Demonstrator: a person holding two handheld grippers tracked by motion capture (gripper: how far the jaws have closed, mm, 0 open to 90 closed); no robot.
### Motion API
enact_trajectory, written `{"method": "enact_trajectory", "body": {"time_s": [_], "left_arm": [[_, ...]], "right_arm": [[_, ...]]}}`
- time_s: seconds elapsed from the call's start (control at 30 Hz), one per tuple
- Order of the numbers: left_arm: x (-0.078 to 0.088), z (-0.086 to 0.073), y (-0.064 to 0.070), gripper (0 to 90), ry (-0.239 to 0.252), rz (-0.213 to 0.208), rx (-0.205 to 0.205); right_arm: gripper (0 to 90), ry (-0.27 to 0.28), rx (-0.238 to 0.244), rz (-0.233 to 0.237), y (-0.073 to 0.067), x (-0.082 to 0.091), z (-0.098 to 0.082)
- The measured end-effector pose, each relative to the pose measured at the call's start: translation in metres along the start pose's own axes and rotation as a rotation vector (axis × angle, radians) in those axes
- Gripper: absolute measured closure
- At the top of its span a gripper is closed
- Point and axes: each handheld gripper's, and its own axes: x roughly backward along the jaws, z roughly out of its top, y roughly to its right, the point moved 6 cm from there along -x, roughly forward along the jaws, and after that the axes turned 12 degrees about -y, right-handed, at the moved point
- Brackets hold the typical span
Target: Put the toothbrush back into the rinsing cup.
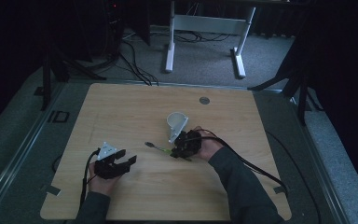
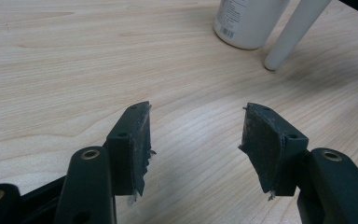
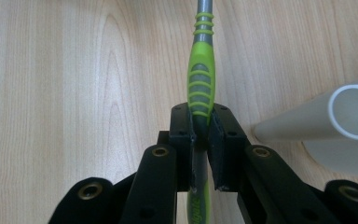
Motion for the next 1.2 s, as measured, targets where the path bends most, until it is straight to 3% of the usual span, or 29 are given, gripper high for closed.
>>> {"method": "enact_trajectory", "body": {"time_s": [1.2], "left_arm": [[0.000, 0.000, 0.000, 42.9, 0.000, 0.001, 0.000]], "right_arm": [[80.4, 0.102, -0.033, -0.008, 0.005, 0.015, 0.004]]}}
